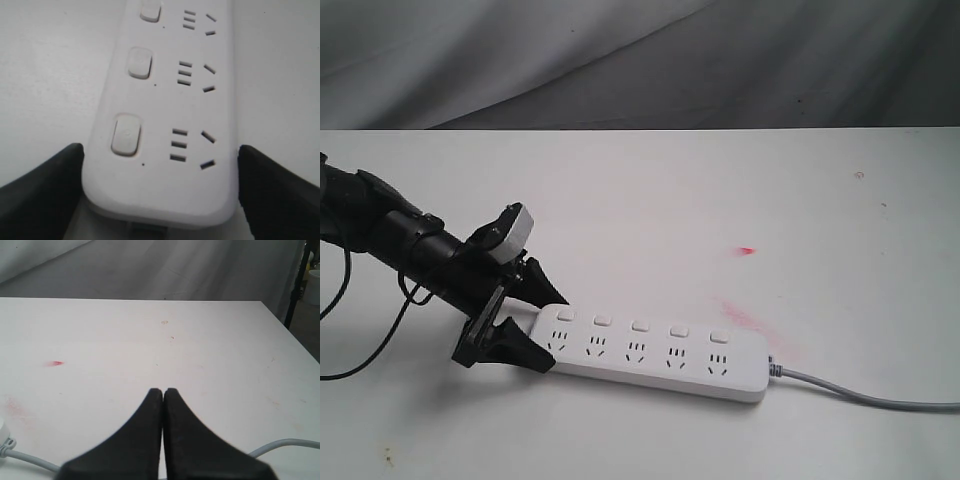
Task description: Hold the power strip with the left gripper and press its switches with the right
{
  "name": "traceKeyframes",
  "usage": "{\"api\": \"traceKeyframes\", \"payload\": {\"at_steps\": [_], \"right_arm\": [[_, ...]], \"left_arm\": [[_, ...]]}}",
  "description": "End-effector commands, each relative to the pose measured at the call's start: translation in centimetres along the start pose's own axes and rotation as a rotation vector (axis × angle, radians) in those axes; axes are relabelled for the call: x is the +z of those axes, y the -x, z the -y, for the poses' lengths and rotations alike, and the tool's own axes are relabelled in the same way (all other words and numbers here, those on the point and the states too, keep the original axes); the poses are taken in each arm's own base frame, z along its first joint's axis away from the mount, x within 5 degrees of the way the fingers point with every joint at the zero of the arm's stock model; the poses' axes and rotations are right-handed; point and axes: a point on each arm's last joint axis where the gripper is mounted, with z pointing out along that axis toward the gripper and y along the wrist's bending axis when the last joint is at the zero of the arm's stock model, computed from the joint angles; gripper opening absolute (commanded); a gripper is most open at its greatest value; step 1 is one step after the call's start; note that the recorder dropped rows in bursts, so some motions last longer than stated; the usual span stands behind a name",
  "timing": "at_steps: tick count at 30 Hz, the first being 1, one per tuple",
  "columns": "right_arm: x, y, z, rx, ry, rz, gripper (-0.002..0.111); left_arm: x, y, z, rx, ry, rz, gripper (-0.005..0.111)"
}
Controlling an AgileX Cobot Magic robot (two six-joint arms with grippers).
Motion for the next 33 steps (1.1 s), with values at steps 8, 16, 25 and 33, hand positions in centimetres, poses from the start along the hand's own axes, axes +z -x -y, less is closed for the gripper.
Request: {"api": "traceKeyframes", "payload": {"at_steps": [8,16,25,33], "right_arm": [[0.0,-0.1,0.0,0.005,-0.005,0.001,0.000],[0.0,-0.1,0.0,0.005,-0.005,0.001,0.000],[0.0,-0.1,0.0,0.005,-0.005,0.001,0.000],[-0.4,2.5,0.2,-0.012,-0.023,0.295,0.000]], "left_arm": [[1.1,-3.1,0.2,0.043,-0.035,-0.208,0.043],[1.1,-3.1,0.2,0.042,-0.036,-0.206,0.043],[1.1,-3.1,0.2,0.041,-0.037,-0.204,0.043],[1.1,-3.1,0.2,0.041,-0.037,-0.204,0.043]]}}
